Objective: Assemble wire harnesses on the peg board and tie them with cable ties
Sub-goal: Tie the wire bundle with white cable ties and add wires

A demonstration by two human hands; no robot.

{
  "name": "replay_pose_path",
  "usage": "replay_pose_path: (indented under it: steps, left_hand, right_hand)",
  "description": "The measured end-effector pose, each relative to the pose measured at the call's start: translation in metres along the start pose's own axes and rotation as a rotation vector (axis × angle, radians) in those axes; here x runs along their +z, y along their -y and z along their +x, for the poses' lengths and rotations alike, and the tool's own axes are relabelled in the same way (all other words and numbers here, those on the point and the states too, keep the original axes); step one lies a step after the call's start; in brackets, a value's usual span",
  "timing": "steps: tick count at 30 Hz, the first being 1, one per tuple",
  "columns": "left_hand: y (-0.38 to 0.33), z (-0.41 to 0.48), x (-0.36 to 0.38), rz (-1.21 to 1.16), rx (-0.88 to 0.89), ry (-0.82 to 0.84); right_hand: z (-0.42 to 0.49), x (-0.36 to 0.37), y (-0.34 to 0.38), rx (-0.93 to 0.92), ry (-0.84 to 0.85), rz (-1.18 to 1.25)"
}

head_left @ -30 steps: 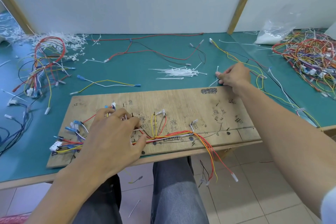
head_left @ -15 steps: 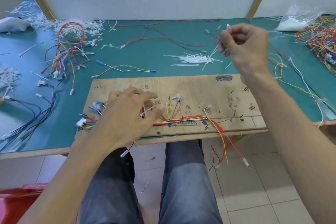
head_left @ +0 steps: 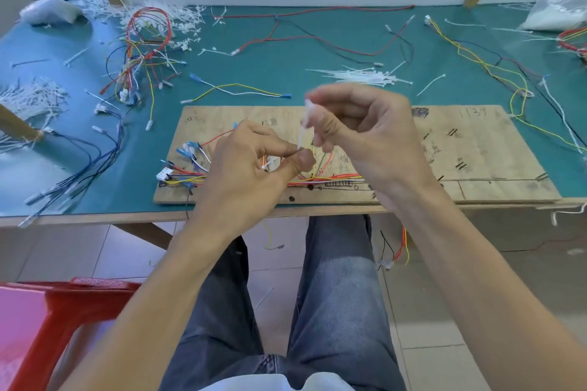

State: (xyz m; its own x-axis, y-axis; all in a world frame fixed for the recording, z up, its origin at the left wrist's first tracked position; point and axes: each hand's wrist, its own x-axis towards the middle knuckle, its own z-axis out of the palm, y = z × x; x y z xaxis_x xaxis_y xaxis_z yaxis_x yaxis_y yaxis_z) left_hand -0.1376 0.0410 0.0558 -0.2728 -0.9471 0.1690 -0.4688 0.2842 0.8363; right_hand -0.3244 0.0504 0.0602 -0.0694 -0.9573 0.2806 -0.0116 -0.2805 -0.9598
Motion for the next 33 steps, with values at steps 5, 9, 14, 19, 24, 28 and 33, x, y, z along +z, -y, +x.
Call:
replay_pose_path:
  steps: [5,9,14,19,24,28,33]
  left_hand:
    - [-0.003,0.000,0.009,0.071,0.002,0.016]
    - [0.002,-0.001,0.015,0.205,0.014,0.020]
    - [0.023,-0.018,0.023,0.567,0.253,-0.161]
    - [0.049,-0.044,0.036,0.745,0.435,-0.163]
    - [0.054,-0.047,0.042,0.776,0.431,-0.132]
    - [0.055,-0.048,0.042,0.774,0.434,-0.132]
    - [0.060,-0.049,0.045,0.732,0.430,-0.154]
  right_hand:
    - [-0.016,-0.010,-0.015,0.018,0.114,-0.080]
    - [-0.020,-0.009,-0.026,-0.021,0.011,-0.113]
    - [-0.016,-0.014,-0.044,-0.058,-0.300,-0.284]
    - [-0.016,-0.002,-0.058,-0.136,-0.324,-0.470]
    - [-0.014,0.000,-0.067,-0.195,-0.289,-0.604]
    - [-0.014,0.003,-0.070,-0.215,-0.205,-0.696]
    - [-0.020,0.003,-0.071,-0.124,-0.077,-0.794]
